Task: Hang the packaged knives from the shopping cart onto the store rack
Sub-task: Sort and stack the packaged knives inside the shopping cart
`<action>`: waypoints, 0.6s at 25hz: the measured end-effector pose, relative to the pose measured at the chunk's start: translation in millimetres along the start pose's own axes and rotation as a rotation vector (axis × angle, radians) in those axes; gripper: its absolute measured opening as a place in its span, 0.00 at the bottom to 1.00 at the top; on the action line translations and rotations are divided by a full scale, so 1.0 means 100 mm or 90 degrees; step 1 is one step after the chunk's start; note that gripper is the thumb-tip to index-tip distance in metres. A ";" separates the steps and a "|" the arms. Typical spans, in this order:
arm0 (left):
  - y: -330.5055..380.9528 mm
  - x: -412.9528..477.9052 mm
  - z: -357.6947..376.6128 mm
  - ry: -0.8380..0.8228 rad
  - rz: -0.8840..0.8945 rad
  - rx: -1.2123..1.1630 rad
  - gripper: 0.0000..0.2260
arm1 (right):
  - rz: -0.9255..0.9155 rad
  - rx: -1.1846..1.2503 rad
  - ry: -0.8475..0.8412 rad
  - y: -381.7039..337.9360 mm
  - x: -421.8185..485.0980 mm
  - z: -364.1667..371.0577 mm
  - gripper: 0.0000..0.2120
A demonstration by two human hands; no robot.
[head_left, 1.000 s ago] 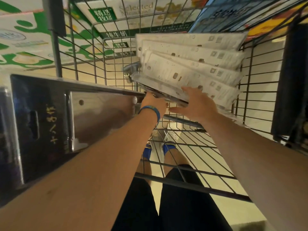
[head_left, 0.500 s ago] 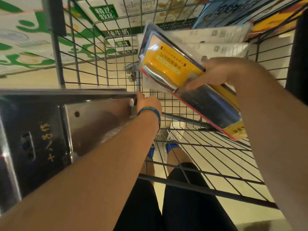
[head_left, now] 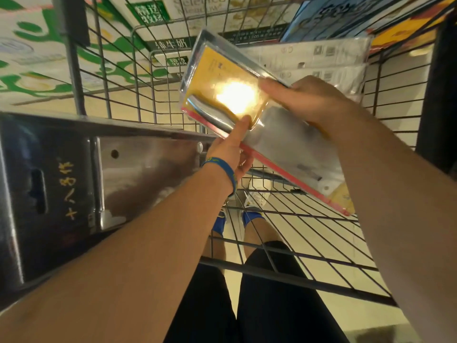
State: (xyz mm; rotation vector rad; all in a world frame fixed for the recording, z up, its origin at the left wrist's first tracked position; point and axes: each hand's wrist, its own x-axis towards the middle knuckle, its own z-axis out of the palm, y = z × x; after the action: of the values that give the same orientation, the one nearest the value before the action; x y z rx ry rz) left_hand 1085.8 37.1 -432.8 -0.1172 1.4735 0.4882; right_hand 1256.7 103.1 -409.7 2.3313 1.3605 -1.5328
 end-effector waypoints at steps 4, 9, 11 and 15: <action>-0.02 -0.13 0.09 0.137 0.034 0.055 0.20 | -0.052 -0.113 0.147 0.08 0.06 0.10 0.40; -0.16 -0.28 0.12 0.242 0.071 0.043 0.18 | -0.069 -0.115 0.259 0.29 0.11 0.02 0.38; -0.12 -0.28 0.10 0.255 0.083 0.043 0.18 | -0.058 -0.104 0.285 0.35 0.12 0.04 0.37; -0.07 -0.24 0.02 0.320 0.154 0.104 0.16 | -0.051 -0.132 0.328 0.41 0.08 0.08 0.34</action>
State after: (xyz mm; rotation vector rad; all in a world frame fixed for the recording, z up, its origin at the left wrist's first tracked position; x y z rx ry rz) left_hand 1089.7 26.2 -410.8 0.0756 2.0294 0.5545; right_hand 1279.8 79.3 -436.4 2.6624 1.6264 -0.7695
